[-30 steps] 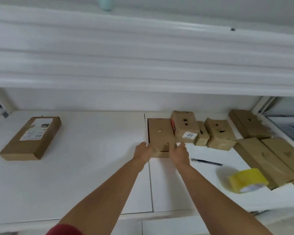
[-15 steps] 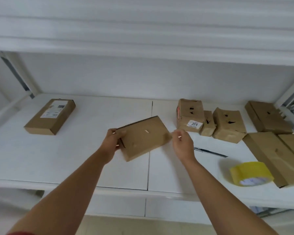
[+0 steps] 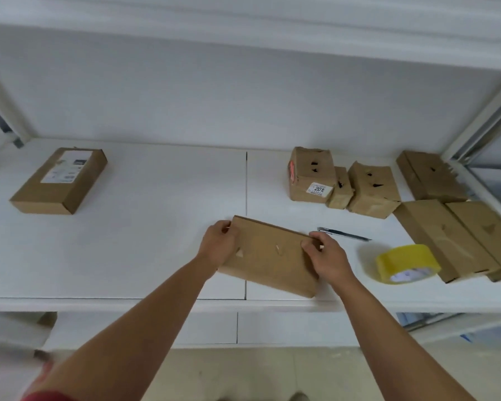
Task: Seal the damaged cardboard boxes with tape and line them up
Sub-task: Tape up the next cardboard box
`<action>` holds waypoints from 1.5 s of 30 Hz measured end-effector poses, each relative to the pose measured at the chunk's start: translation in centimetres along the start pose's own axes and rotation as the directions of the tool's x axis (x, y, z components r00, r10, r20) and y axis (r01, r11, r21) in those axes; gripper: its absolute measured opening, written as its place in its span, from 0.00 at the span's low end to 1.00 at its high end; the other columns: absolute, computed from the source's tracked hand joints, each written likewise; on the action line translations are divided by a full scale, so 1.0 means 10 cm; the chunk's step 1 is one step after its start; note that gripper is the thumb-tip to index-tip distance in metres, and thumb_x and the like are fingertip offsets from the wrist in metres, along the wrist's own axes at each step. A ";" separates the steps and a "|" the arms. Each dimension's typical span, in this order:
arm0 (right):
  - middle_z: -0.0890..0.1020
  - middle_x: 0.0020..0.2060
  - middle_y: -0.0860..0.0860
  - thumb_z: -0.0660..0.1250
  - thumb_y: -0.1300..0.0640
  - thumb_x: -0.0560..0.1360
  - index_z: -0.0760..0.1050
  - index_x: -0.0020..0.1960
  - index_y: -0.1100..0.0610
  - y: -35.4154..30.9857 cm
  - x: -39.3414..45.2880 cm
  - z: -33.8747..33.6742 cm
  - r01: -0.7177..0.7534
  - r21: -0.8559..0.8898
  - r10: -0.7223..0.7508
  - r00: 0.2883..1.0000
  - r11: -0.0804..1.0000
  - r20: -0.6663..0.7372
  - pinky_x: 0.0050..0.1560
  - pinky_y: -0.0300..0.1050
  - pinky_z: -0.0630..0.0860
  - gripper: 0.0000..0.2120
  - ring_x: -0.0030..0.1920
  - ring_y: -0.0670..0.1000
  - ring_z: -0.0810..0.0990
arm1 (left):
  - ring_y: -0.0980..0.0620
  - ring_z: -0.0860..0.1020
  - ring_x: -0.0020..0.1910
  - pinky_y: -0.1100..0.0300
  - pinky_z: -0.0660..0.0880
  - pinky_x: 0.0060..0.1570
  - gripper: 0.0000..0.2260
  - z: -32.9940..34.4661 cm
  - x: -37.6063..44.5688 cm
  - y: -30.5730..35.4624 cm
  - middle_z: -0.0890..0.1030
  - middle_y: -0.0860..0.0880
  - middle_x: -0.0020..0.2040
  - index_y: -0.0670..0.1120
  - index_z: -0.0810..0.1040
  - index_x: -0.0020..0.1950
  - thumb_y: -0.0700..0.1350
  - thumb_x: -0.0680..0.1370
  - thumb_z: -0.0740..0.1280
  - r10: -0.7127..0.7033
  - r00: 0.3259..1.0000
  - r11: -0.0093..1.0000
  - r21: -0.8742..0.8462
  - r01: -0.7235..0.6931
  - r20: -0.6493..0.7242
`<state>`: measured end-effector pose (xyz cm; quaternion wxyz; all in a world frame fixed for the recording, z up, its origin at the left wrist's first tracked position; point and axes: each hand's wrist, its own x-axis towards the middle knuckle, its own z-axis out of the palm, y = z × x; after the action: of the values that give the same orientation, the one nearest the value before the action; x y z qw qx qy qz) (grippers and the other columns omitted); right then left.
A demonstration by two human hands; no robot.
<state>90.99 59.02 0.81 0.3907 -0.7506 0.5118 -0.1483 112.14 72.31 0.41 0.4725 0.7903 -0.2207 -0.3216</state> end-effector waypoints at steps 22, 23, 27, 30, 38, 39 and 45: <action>0.83 0.53 0.53 0.61 0.50 0.80 0.77 0.64 0.56 0.59 0.11 -1.74 0.380 -0.465 -0.460 0.886 0.800 -0.067 0.50 0.48 0.73 0.16 0.54 0.58 0.78 | 0.37 0.67 0.66 0.42 0.66 0.64 0.20 0.86 -0.27 0.33 0.69 0.40 0.68 0.45 0.68 0.71 0.47 0.80 0.61 0.183 0.873 0.871 0.486 0.069 -0.453; 0.83 0.52 0.53 0.61 0.48 0.80 0.76 0.64 0.55 0.66 0.13 -1.81 0.358 -0.528 -0.438 0.898 0.770 -0.031 0.50 0.49 0.74 0.17 0.54 0.58 0.78 | 0.37 0.67 0.65 0.42 0.64 0.64 0.20 0.94 -0.33 0.41 0.69 0.40 0.67 0.44 0.69 0.70 0.45 0.79 0.62 0.267 0.838 0.861 0.508 0.013 -0.475; 0.80 0.36 0.47 0.55 0.38 0.79 0.77 0.43 0.52 0.90 0.19 -1.91 0.320 -0.460 -0.277 0.948 0.829 0.160 0.39 0.46 0.72 0.21 0.40 0.50 0.78 | 0.40 0.75 0.53 0.48 0.71 0.53 0.14 1.44 -0.60 0.75 0.78 0.41 0.55 0.40 0.77 0.60 0.37 0.75 0.65 0.707 0.664 0.638 0.623 -0.452 -0.242; 0.75 0.28 0.46 0.58 0.39 0.80 0.72 0.36 0.55 0.98 0.23 -1.92 0.302 -0.249 -0.265 0.949 0.920 0.173 0.30 0.37 0.64 0.23 0.32 0.43 0.73 | 0.44 0.79 0.52 0.56 0.74 0.48 0.15 1.84 -0.71 0.91 0.81 0.46 0.55 0.43 0.78 0.61 0.35 0.76 0.64 0.666 0.726 0.577 0.499 -0.647 0.172; 0.64 0.23 0.44 0.63 0.49 0.80 0.59 0.31 0.54 0.98 0.21 -1.89 0.278 -0.029 -0.273 0.957 0.960 0.101 0.29 0.33 0.63 0.23 0.27 0.43 0.65 | 0.48 0.71 0.66 0.54 0.66 0.67 0.25 2.20 -0.53 0.82 0.75 0.52 0.68 0.51 0.67 0.75 0.41 0.77 0.61 0.256 0.766 0.456 0.625 -0.633 0.589; 0.64 0.23 0.44 0.63 0.49 0.80 0.59 0.31 0.54 0.98 0.20 -1.87 0.269 -0.008 -0.267 0.959 0.963 0.095 0.29 0.32 0.63 0.23 0.27 0.43 0.65 | 0.49 0.71 0.66 0.55 0.65 0.66 0.24 2.13 -0.50 0.77 0.76 0.53 0.68 0.52 0.69 0.74 0.43 0.77 0.62 0.270 0.765 0.390 0.661 -0.642 0.584; 0.62 0.24 0.45 0.64 0.51 0.80 0.59 0.30 0.54 0.95 0.19 -1.82 0.264 0.078 -0.271 0.958 0.961 0.094 0.29 0.36 0.60 0.23 0.27 0.44 0.63 | 0.51 0.69 0.66 0.58 0.61 0.66 0.26 2.04 -0.49 0.79 0.74 0.54 0.69 0.55 0.66 0.76 0.43 0.78 0.64 0.259 0.752 0.600 0.509 -0.617 0.606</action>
<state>74.30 47.85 5.31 0.4173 -0.8065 0.3797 -0.1770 93.75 59.51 1.83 0.1440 0.7196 -0.6243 -0.2678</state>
